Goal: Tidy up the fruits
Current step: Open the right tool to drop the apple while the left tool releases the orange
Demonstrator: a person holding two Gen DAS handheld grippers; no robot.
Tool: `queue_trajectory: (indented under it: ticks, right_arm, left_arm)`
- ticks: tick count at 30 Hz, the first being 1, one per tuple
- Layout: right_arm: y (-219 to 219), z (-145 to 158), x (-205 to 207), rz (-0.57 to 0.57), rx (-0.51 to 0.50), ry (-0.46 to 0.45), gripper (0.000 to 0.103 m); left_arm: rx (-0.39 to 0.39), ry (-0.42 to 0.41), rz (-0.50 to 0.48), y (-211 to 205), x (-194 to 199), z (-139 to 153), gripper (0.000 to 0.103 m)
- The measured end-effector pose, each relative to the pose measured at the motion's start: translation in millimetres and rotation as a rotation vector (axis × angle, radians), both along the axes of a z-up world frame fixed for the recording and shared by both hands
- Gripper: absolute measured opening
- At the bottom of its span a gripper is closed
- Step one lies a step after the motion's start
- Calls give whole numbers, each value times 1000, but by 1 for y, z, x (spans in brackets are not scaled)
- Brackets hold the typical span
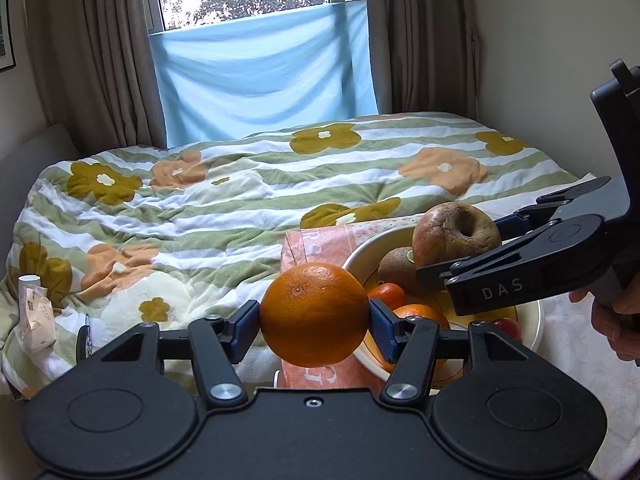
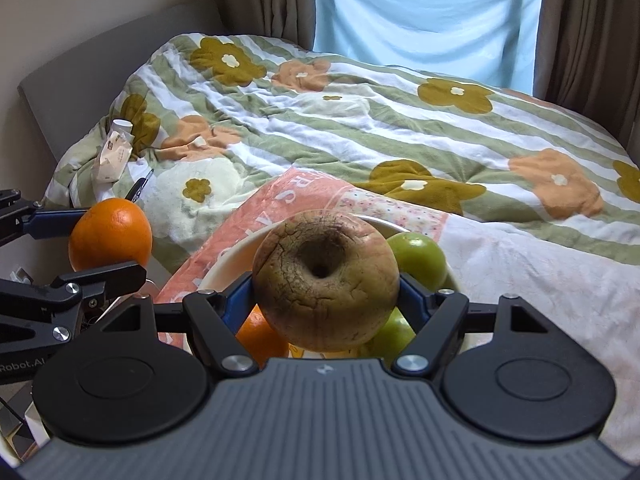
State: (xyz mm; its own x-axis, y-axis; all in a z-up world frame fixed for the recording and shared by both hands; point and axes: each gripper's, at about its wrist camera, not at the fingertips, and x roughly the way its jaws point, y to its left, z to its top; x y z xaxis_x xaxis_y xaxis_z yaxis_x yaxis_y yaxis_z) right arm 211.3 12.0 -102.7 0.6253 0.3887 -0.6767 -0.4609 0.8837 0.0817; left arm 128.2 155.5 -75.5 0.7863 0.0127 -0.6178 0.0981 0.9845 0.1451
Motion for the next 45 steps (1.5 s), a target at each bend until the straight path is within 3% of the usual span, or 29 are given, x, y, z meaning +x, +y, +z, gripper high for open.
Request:
queue_trajectory:
  ticks: [8,11,30,45]
  right_arm:
    - [6,-9,1,10,-9,17,91]
    - [1,-2,-6,-4,-5,-50,103]
    - [-92,19,-38,-133,26,-87,103]
    - [-142,19,-50,-117,18,-78,103]
  left_arm:
    - [-4,5,-15,5,5,-2,63]
    - [-4,3,-17,4,4,0,63]
    - [-8,-11,-81,-42,-6,11,63]
    - [-13,45,-89,-99,-15,-14,63]
